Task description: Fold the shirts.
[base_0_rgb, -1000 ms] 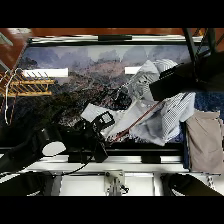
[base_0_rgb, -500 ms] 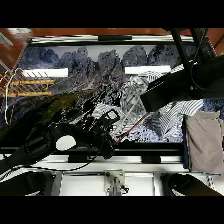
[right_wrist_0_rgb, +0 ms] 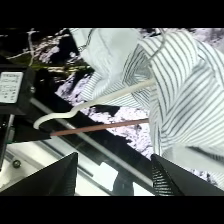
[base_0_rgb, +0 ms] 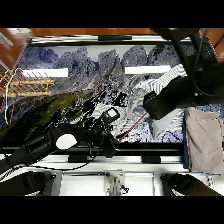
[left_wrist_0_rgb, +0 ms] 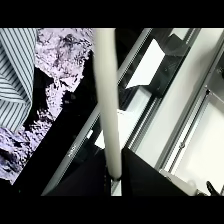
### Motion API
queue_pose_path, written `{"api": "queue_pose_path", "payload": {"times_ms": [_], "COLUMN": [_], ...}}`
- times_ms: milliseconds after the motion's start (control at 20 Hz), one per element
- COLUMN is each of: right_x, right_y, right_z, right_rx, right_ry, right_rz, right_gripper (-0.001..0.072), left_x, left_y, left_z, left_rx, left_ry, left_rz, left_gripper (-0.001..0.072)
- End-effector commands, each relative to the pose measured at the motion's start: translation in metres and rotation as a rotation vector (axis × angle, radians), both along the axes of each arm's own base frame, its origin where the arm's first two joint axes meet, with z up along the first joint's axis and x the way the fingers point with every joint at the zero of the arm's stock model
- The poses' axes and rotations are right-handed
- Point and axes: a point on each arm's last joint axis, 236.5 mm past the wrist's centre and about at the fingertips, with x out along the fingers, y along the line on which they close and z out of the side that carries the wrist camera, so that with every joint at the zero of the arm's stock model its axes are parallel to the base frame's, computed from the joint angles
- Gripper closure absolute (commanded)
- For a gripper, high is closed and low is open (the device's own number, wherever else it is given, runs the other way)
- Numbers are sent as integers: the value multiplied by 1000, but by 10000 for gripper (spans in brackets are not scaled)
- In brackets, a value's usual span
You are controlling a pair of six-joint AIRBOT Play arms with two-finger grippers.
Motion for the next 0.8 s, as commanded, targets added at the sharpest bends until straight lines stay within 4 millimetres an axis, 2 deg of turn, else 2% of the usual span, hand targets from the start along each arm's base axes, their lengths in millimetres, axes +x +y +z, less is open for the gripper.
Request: {"api": "queue_pose_path", "payload": {"times_ms": [0, 150, 250, 300, 400, 450, 500, 550, 600, 650, 750], "right_x": [14, 31, 46, 55, 71, 78, 83, 84, 87, 96, 113], "right_y": [-48, -133, -186, -211, -255, -268, -271, -259, -237, -214, -180], "right_z": [18, 42, 44, 38, 13, -2, -17, -30, -38, -37, -40], "right_rx": [-85, -150, -143, -125, -30, -36, -68, -72, -46, -2, 25], "right_ry": [-124, -237, -241, -216, -116, -67, -32, -1, -2, -47, -124], "right_rz": [-152, -430, -585, -642, -748, -680, -510, -287, -56, 103, 340], "right_gripper": [138, 138, 138, 139, 143, 143, 143, 143, 143, 143, 143], "left_x": [0, -2, -5, -7, -4, -2, 3, 10, 18, 27, 38], "left_y": [-1, 1, 3, 3, 9, 13, 18, 23, 30, 36, 49], "left_z": [1, 0, -3, -3, -7, -8, -10, -11, -12, -12, -15], "left_rx": [-5, 5, 19, 25, 44, 55, 64, 73, 79, 85, 107], "left_ry": [1, 2, 3, -4, -5, -8, -8, -13, -17, -27, -45], "left_rz": [1, -12, -30, -46, -51, -57, -52, -48, -34, -26, -40], "left_gripper": [662, 662, 662, 662, 662, 662, 662, 662, 662, 662, 662]}}
